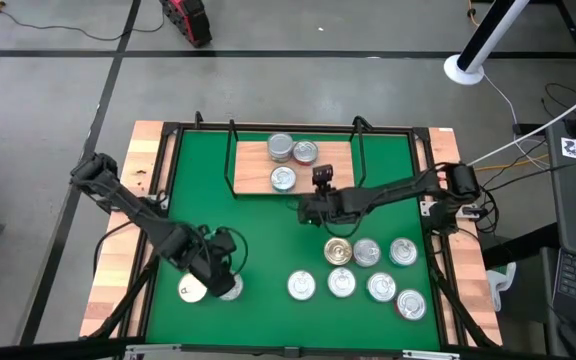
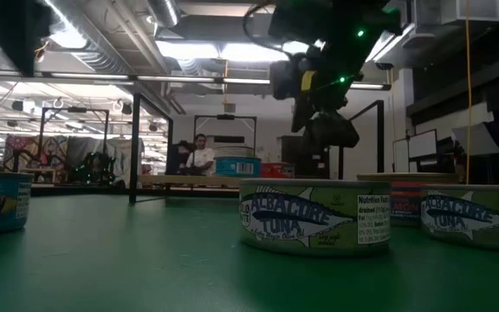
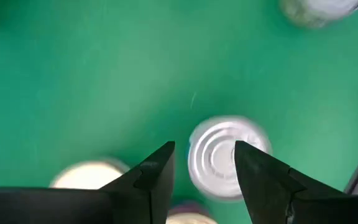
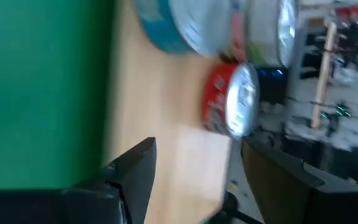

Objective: Stack canned seafood by type on shelf
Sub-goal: Put the blue pink tuna can on the shelf

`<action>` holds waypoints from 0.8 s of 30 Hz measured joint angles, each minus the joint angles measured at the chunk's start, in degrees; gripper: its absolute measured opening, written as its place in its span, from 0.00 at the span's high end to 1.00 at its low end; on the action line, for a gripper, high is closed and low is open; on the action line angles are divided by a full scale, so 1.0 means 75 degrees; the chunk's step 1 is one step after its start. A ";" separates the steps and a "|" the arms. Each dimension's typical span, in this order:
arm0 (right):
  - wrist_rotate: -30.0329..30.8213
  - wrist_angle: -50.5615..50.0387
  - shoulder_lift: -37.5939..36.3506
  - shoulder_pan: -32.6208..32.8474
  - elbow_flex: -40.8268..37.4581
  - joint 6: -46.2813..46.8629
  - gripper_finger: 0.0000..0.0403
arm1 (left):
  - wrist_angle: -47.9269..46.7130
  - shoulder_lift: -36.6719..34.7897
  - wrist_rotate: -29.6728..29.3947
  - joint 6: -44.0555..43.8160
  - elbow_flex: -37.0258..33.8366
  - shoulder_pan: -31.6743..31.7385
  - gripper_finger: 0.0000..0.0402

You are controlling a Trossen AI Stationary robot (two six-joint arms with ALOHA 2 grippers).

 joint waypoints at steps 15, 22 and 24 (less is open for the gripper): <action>-0.1914 0.1329 -0.0003 0.1377 0.0003 0.0275 0.42 | -0.1259 0.1542 0.0059 -0.1911 0.0000 -0.0406 0.60; -0.1914 0.1389 -0.0003 0.1486 0.0006 0.0225 0.42 | -0.1521 0.2045 0.0116 -0.2554 0.0000 -0.0374 0.60; -0.1914 0.1391 -0.0003 0.1471 0.0006 0.0222 0.42 | -0.1537 0.2090 0.0119 -0.2720 0.0000 -0.0374 0.60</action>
